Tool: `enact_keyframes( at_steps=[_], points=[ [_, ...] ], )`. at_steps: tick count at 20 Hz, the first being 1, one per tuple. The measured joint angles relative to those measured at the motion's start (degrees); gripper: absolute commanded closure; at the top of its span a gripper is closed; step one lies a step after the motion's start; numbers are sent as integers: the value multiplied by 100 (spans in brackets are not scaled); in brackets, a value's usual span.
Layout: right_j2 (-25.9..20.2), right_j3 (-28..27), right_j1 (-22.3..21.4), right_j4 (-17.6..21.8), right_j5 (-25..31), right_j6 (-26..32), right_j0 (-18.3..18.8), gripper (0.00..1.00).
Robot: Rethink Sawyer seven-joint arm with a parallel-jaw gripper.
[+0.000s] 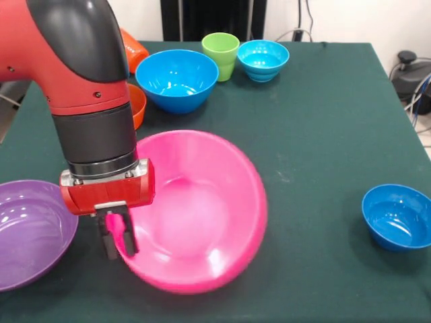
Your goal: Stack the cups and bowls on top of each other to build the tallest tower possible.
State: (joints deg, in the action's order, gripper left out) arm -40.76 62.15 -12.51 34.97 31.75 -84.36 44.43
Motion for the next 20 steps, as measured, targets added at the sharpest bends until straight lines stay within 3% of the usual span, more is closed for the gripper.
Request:
enact_keyframes(
  at_steps=[14,20],
  points=[
    [7,4,-73,1,0,0,-60,100],
    [213,302,-471,2,0,0,-246,100]
  ],
)
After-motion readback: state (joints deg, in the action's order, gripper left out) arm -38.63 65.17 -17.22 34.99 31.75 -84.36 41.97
